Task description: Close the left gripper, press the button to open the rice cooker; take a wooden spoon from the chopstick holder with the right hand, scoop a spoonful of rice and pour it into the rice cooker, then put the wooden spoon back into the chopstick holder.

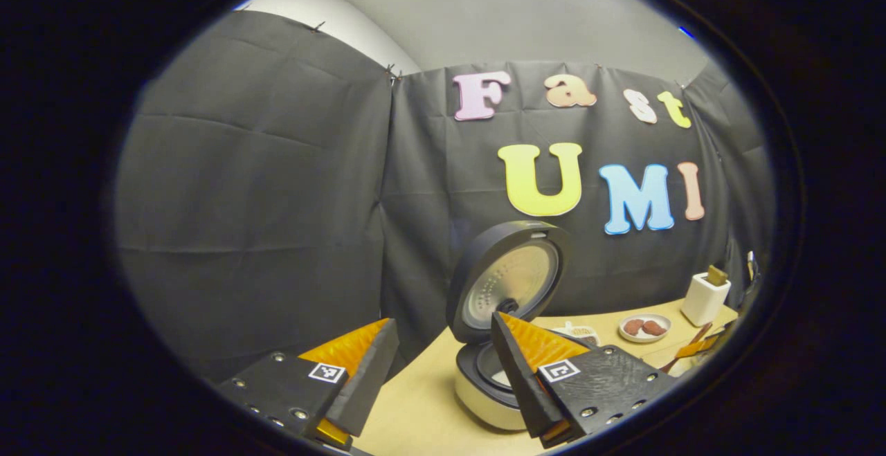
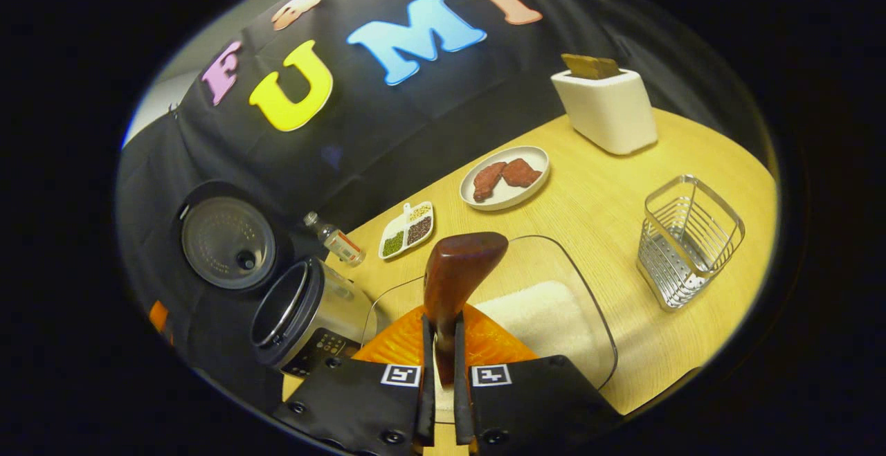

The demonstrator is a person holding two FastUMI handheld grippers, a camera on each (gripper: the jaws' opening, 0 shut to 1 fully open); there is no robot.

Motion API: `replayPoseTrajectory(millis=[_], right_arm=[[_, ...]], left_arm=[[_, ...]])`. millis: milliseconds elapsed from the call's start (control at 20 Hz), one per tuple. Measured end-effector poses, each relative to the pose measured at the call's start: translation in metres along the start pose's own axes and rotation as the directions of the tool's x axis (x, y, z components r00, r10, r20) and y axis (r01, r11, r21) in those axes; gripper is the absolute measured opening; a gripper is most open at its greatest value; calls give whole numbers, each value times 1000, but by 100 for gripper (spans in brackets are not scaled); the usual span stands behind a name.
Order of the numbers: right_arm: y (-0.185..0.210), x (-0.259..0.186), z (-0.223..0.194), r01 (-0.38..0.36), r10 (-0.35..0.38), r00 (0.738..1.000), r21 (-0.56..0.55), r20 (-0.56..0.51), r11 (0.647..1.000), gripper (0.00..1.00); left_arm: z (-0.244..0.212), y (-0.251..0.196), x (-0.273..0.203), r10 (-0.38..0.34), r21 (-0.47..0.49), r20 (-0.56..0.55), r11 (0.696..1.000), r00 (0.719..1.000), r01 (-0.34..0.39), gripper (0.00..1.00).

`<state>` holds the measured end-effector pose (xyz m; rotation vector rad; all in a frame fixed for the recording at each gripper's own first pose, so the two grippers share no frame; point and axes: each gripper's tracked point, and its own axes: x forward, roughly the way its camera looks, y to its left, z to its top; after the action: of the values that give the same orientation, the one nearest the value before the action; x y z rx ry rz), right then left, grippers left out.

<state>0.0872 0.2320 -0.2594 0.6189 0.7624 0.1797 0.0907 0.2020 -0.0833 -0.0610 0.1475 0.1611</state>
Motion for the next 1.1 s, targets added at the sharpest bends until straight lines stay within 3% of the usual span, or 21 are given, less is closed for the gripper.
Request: replayPoseTrajectory(millis=[400,450,600,700,750,1050,1100], right_arm=[[-20,-29,41,-37,25,998,218,58,975,13],[-20,-34,47,-48,34,997,242,63,969,9],[-16,-42,62,-81,59,995,297,83,951,13],[-8,-45,70,-110,82,992,322,97,940,9],[-2,-45,75,-126,97,990,333,103,935,13],[52,-42,87,-239,212,971,371,115,897,12],[63,-40,89,-256,229,967,369,114,894,9]], left_arm=[[15,-7,-9,4,1,25,1000,1000,-4,86],[16,-8,-10,4,-2,27,1000,1000,-4,86],[14,-13,-13,-2,-9,28,1000,1000,2,85],[15,-13,-13,-5,-10,29,1000,1000,5,85],[15,-12,-13,-4,-10,30,1000,1000,5,86],[13,5,-13,10,-14,32,1000,999,-10,86],[12,8,-12,15,-16,31,1000,999,-14,86]])
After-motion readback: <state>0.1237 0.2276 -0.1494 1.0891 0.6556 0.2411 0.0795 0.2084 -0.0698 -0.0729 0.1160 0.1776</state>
